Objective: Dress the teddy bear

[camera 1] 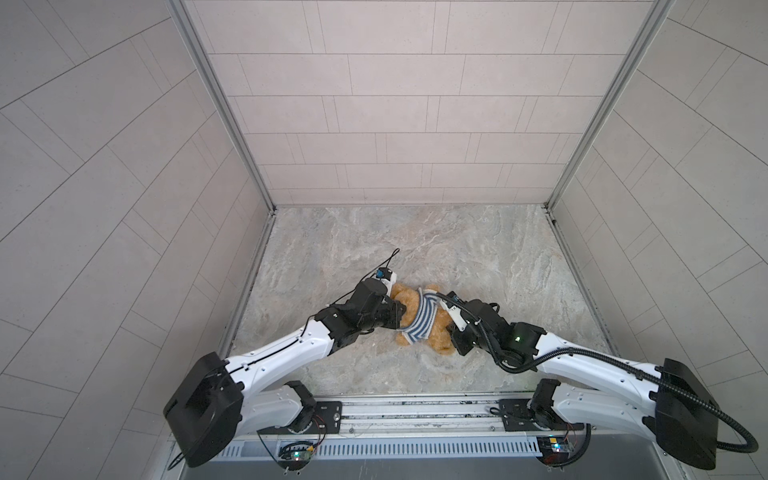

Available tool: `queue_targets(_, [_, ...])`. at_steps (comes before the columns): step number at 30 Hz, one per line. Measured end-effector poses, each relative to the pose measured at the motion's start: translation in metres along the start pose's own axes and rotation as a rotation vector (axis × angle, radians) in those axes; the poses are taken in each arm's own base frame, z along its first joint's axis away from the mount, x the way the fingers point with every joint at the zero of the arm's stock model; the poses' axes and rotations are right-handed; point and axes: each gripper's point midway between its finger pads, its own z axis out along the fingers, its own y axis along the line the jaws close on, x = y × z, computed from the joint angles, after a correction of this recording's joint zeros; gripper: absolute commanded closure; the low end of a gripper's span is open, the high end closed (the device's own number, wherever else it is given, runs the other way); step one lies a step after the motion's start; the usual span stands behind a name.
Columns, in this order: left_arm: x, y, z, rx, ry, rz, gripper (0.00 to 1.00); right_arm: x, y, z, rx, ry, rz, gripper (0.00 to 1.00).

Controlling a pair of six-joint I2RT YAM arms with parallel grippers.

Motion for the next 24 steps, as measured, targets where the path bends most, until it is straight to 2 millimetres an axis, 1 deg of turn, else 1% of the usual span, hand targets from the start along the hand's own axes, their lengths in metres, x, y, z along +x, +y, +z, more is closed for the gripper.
queue_targets(3, [-0.014,-0.019,-0.014,0.003,-0.021,0.068,0.65,0.0,0.001,-0.004,-0.008,-0.029,-0.014,1.0])
queue_targets(5, [-0.023,-0.035,-0.021,0.015,-0.039,0.113,0.63,0.001,0.003,-0.007,-0.017,-0.044,-0.03,1.0])
queue_targets(8, [-0.027,-0.05,-0.023,0.027,-0.04,0.158,0.67,-0.001,0.006,-0.01,-0.026,-0.059,-0.051,1.0])
queue_targets(10, [-0.022,-0.053,-0.018,0.024,-0.016,0.179,0.7,-0.001,0.008,-0.011,-0.031,-0.064,-0.061,1.0])
queue_targets(13, [-0.01,-0.053,-0.005,-0.002,0.038,0.203,0.73,-0.002,0.011,-0.012,-0.036,-0.071,-0.077,1.0])
queue_targets(16, [0.0,-0.045,0.006,-0.044,0.086,0.214,0.73,-0.005,0.014,-0.016,-0.039,-0.091,-0.092,1.0])
queue_targets(20, [0.007,-0.032,0.014,-0.104,0.12,0.224,0.74,-0.008,0.016,-0.02,-0.041,-0.106,-0.102,1.0])
queue_targets(24, [0.009,-0.029,0.019,-0.124,0.131,0.231,0.76,-0.008,0.016,-0.02,-0.039,-0.106,-0.106,1.0])
